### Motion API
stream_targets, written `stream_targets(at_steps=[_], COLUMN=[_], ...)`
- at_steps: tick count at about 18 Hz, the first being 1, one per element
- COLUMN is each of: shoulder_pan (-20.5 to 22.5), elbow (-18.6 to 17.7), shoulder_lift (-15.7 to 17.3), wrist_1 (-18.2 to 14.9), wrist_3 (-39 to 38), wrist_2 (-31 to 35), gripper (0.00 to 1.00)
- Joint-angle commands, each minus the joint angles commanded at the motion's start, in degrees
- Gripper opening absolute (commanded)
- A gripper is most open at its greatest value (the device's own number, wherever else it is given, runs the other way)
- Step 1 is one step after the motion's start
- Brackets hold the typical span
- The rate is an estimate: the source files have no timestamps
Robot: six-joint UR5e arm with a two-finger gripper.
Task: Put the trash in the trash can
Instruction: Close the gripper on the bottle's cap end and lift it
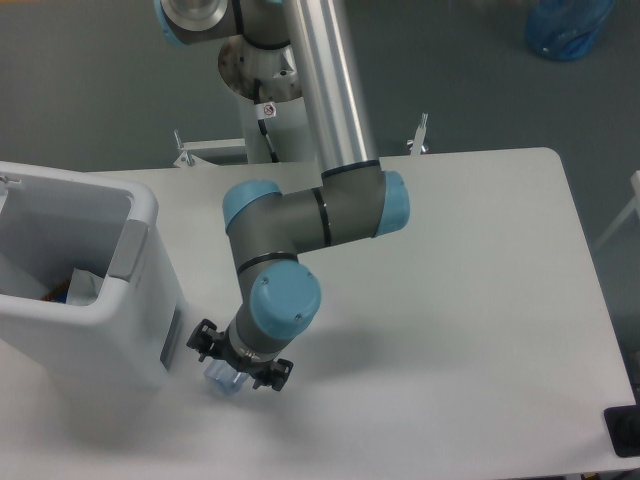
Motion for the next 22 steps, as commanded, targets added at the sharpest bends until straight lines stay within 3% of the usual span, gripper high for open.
stream_targets(at_steps=[4,6,9,12,17,19,22], shoulder_pan=[-1.1,-1.5,-1.8,-1.8,-1.2,1.3,3.2], elbow=[2.1,2.5,2.6,2.8,4.3,5.4,9.0], shoulder_lift=[-2.1,-2.6,-2.1,-1.3,0.3,1.5,2.0], wrist_1=[0.4,0.4,0.4,0.4,0.4,0.4,0.4], wrist_3=[-4.8,-5.7,-6.5,-6.6,-6.4,-6.3,-6.5], wrist_2=[1.8,3.2,3.5,3.5,2.9,2.6,-1.4], gripper=[0.94,0.76,0.37,0.14,0.08,0.07,0.07])
